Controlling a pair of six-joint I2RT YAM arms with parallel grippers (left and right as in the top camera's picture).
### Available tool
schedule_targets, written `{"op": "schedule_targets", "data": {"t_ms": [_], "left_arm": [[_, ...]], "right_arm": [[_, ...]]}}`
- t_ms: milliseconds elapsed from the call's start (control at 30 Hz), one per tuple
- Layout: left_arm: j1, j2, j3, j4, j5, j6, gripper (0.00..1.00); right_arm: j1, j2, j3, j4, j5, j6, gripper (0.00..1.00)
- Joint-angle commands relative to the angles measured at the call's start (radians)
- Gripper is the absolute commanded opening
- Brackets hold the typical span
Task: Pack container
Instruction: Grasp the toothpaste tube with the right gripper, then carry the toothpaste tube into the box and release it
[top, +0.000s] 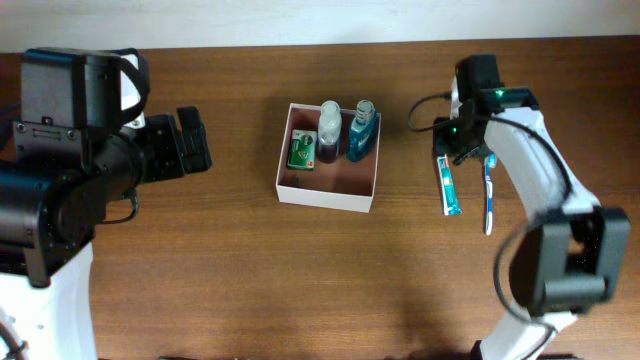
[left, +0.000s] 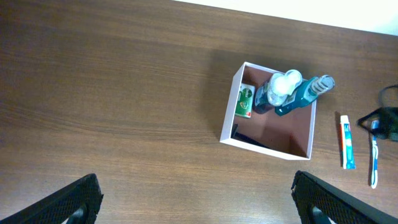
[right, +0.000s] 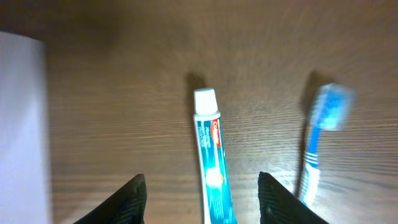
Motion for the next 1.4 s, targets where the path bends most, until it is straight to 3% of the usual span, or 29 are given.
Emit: {"op": "schedule_targets", "data": {"t_ms": [0, 133, 233, 300, 433, 633, 800, 967, 1000, 1233, 1367], "left_arm": [[0.004, -0.004, 0.007, 0.0, -0.014, 0.016, 0.99], [0.004, -0.004, 0.007, 0.0, -0.014, 0.016, 0.99], [0.004, -0.004, 0.007, 0.0, -0.014, 0.016, 0.99], [0.004, -0.004, 0.007, 0.0, -0.014, 0.016, 0.99], [0.004, -0.004, 0.007, 0.0, -0.014, 0.016, 0.99], [0.004, -0.004, 0.007, 0.0, -0.014, 0.016, 0.99], [0.004, -0.004, 0.007, 0.0, -0.014, 0.016, 0.99], [0.004, -0.004, 0.007, 0.0, -0.014, 0.016, 0.99], [0.004, -0.004, 0.007, 0.0, -0.014, 0.016, 0.99], [0.004, -0.004, 0.007, 0.0, -0.014, 0.016, 0.99], [0.004, -0.004, 0.007, 0.0, -0.014, 0.016, 0.99]], "right_arm": [[-0.022, 0.095, -0.011, -0.001, -0.069, -0.02, 0.54], [-0.031, 0.175, -0.011, -0.001, -0.069, -0.02, 0.54], [-0.031, 0.212, -0.011, -0.002, -0.07, -0.019, 0.38], [-0.031, 0.212, -0.012, -0.005, -0.071, -0.019, 0.2], [-0.031, 0.198, -0.011, -0.011, -0.07, -0.019, 0.04], [-0.017, 0.059, -0.01, -0.032, -0.085, -0.017, 0.04], [0.05, -0.175, -0.009, -0.056, -0.198, -0.036, 0.04], [0.214, -0.37, -0.009, -0.042, -0.304, -0.272, 0.04], [0.305, -0.39, -0.009, -0.03, -0.304, -0.412, 0.04], [0.457, -0.273, -0.01, 0.084, -0.274, -0.763, 0.04], [0.467, -0.178, -0.01, 0.175, -0.262, -0.806, 0.04]]}}
